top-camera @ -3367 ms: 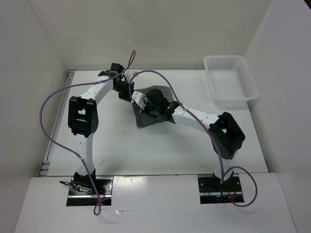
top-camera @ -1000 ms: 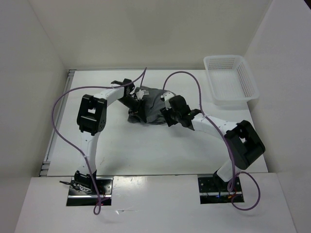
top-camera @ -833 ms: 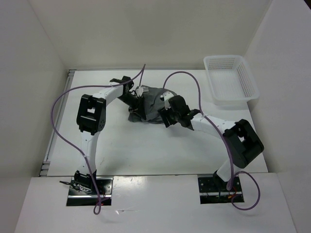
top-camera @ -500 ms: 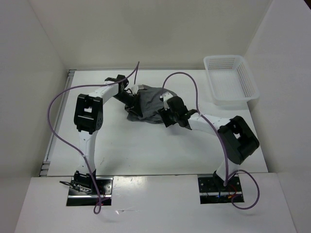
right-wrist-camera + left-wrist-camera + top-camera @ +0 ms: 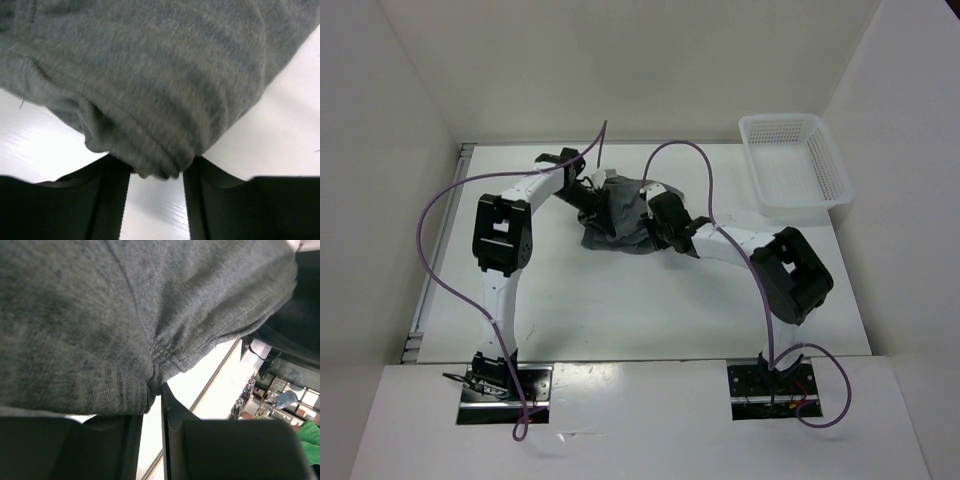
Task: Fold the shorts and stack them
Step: Fold the shorts
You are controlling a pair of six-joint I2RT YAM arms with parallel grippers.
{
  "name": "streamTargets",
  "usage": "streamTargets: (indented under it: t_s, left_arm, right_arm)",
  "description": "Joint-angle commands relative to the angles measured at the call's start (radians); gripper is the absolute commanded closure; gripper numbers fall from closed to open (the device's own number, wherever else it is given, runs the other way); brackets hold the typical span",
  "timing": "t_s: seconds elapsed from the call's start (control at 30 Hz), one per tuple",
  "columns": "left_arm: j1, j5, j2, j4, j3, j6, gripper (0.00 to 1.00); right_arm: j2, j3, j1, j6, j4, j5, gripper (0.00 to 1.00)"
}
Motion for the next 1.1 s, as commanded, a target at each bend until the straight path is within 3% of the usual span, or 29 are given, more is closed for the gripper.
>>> streamTargets:
  t_s: [0.0, 0.07, 0.1, 0.2, 0.37, 0.6, 0.73, 0.77, 0.9, 1.07]
  left_arm:
    - [0.006, 0.046, -0.055, -0.035, 0.032, 0.007, 0.76]
    - [0.018, 0.016, -0.065, -0.044, 0.021, 0.007, 0.76]
    - [0.028, -0.001, -0.075, -0.044, 0.009, 0.007, 0.77]
    - [0.097, -0.079, -0.099, -0.053, -0.006, 0.007, 0.83]
    - [0.17, -0.222, -0.066, -0.126, 0.044, 0.007, 0.84]
    - [0.098, -0.32, 0.016, -0.114, -0.023, 0.007, 0.84]
    - [0.108, -0.277, 0.005, -0.09, -0.033, 0.007, 0.84]
    - [0.108, -0.25, -0.01, -0.11, -0.019, 0.007, 0.82]
    - [0.108, -0.066, -0.084, -0.151, 0.057, 0.007, 0.55]
    - [0.062, -0.114, -0.185, 0.014, -0.021, 0.007, 0.35]
  right_arm:
    - [0.052, 0.055, 0.009, 0.058, 0.0, 0.034, 0.65]
    - [0.064, 0.055, 0.009, 0.076, -0.017, 0.078, 0.9]
    - [0.064, 0.065, 0.009, 0.076, -0.026, 0.093, 0.93]
    - [0.037, 0.037, -0.004, 0.055, -0.026, 0.141, 0.97]
    - [0.017, 0.003, -0.037, -0.005, -0.057, 0.153, 1.0]
    - [-0.015, -0.024, -0.037, -0.114, -0.024, 0.127, 1.0]
    - [-0.057, -0.047, -0.037, -0.161, -0.033, 0.06, 1.0]
    - [-0.069, -0.047, -0.037, -0.162, -0.044, 0.045, 1.0]
    - [-0.078, -0.067, -0.017, -0.171, -0.044, 0.023, 1.0]
    - [-0.078, -0.067, -0.017, -0.171, -0.035, 0.023, 0.98]
